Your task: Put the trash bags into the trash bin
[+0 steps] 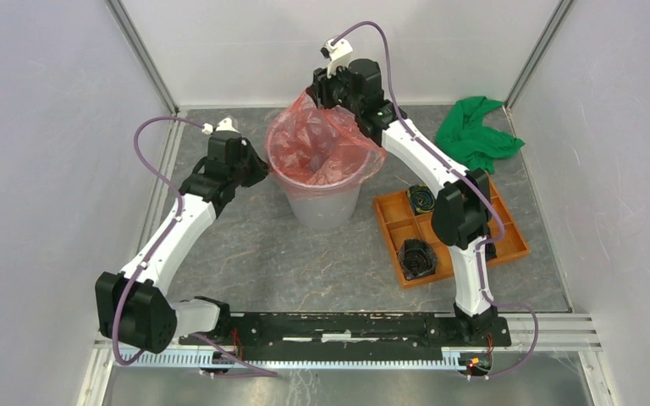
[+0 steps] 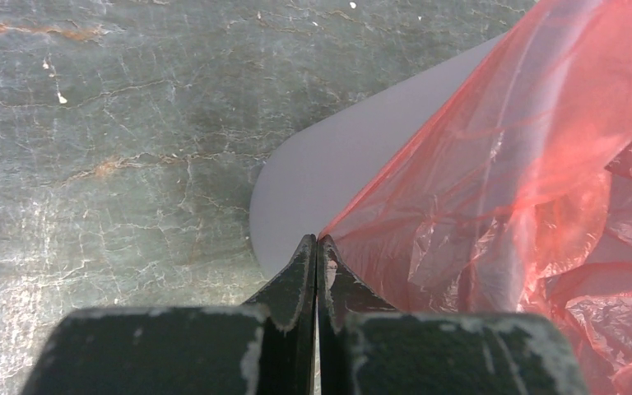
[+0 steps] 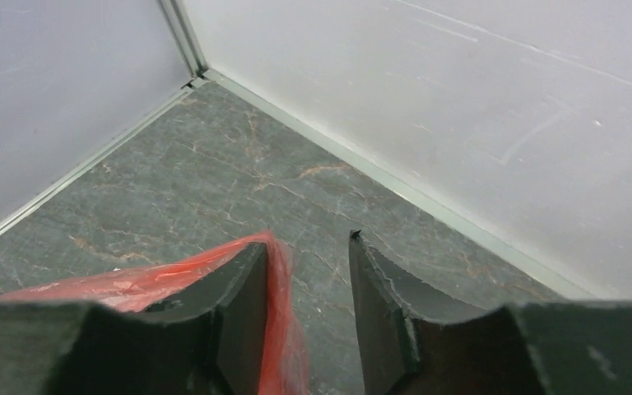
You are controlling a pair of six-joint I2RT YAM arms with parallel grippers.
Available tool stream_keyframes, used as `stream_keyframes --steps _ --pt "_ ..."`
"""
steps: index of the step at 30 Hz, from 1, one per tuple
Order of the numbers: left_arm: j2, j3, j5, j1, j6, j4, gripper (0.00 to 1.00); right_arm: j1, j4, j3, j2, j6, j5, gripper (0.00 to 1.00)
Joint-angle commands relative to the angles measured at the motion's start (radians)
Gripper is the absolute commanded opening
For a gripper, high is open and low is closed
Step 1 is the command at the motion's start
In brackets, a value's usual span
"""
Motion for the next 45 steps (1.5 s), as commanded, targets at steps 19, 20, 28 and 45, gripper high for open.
stream_keyframes --steps 19,20,28,45 --pt "0.003 -0.046 0.144 0.016 -0.024 0.067 0.02 -0.033 -0.407 -0.21 -0.499 -0.293 -0.035 0.96" --pt "0.003 -0.045 0.146 0.016 -0.024 0.067 0.02 -0.032 -0.429 -0.211 -0.507 -0.299 -0.05 0.94" --pt "-0.003 -0.045 0.144 0.016 -0.022 0.069 0.02 0.073 -0.385 -0.371 -0.603 -0.366 -0.072 0.87" --pt "-0.001 -0.053 0.152 0.016 -0.027 0.076 0.02 0.109 -0.331 -0.401 -0.533 -0.301 0.124 0.51"
